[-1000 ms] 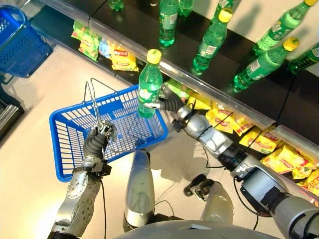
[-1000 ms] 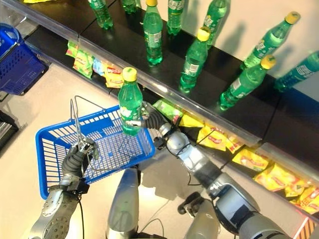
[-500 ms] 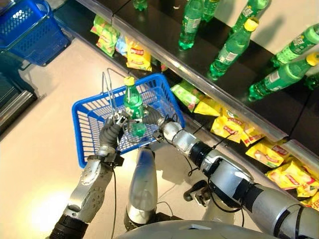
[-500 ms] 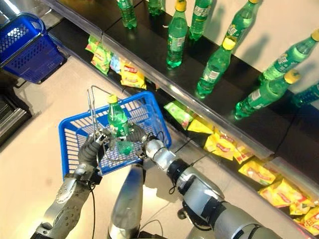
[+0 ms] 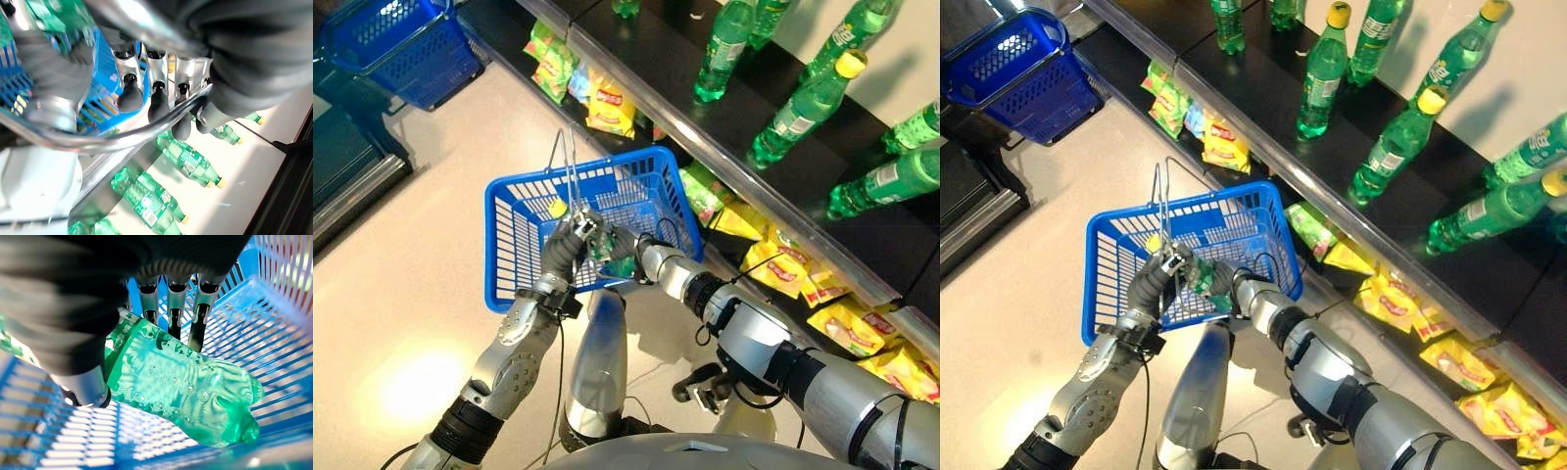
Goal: Pick up the snacks into the basket
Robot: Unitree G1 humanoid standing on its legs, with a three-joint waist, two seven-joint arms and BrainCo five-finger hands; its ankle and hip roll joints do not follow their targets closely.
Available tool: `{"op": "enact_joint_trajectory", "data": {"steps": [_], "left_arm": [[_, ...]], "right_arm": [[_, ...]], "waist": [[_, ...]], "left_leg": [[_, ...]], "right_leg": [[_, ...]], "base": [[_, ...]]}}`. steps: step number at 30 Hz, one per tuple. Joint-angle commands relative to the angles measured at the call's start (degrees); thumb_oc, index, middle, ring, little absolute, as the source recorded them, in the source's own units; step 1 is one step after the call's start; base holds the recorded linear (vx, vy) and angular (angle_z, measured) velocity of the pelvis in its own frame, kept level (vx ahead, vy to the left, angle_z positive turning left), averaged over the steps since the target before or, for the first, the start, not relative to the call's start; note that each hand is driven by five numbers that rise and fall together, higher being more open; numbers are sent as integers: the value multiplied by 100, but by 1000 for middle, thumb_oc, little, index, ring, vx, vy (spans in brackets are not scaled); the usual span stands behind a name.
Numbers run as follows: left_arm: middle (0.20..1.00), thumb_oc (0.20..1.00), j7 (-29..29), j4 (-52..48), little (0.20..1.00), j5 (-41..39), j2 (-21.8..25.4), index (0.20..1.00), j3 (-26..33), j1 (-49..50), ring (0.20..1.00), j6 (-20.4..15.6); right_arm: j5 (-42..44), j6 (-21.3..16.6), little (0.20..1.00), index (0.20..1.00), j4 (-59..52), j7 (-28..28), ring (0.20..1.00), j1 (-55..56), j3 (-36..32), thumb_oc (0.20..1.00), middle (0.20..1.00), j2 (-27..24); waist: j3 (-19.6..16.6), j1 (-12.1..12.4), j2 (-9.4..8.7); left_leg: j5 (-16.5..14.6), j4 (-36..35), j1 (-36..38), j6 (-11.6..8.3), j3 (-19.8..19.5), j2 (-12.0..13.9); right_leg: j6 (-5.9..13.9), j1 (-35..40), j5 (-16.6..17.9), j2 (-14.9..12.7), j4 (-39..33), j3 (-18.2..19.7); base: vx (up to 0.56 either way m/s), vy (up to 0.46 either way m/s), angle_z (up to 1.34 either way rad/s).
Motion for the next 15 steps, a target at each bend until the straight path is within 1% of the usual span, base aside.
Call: {"op": "enact_joint_trajectory", "data": {"steps": [1, 3, 4, 7, 13, 15], "left_arm": [[200, 200, -490, -1568, 200, -172, -121, 200, -119, -774, 200, -505], [200, 200, -490, -1568, 200, -172, -121, 200, -120, -774, 200, -505], [200, 200, -541, -1541, 200, -196, -130, 200, -159, -812, 200, -458], [200, 200, -624, -1512, 200, -255, -144, 200, -221, -878, 200, -437], [200, 200, -672, -1499, 200, -281, -172, 200, -300, -957, 200, -395], [200, 200, -725, -1471, 200, -276, -186, 200, -323, -976, 200, -370]], "right_arm": [[-864, -159, 200, 200, 261, -105, 200, -422, 105, 200, 200, 405], [-864, -159, 200, 200, 261, -105, 200, -421, 106, 200, 200, 404], [-1191, -116, 200, 200, 343, -99, 200, -350, 157, 200, 200, 305], [-1485, 18, 200, 200, 491, -176, 200, -150, 56, 200, 200, -14], [-1516, 90, 200, 200, 618, -151, 200, 14, -68, 200, 200, -261], [-1510, 129, 200, 200, 696, -167, 200, 67, -141, 200, 200, -475]], "waist": [[-205, 179, 486], [-205, 178, 487], [-211, 191, 515], [-214, 198, 548], [-210, 178, 593], [-213, 161, 608]], "left_leg": [[-359, 506, -361, 742, 349, -385], [-359, 507, -361, 742, 348, -385], [-362, 522, -385, 748, 325, -408], [-356, 515, -392, 760, 305, -430], [-350, 518, -404, 757, 291, -434], [-359, 516, -393, 762, 299, -436]], "right_leg": [[-14, -423, 643, 335, 41, -196], [-14, -422, 643, 336, 41, -198], [-4, -435, 647, 321, 52, -198], [15, -438, 658, 282, 76, -219], [14, -440, 644, 252, 104, -233], [17, -456, 637, 229, 126, -239]], "base": [[7, 6, 17], [-2, 7, 6], [0, 0, 0], [0, 0, 0], [1, 10, 5], [4, 9, 2]]}}
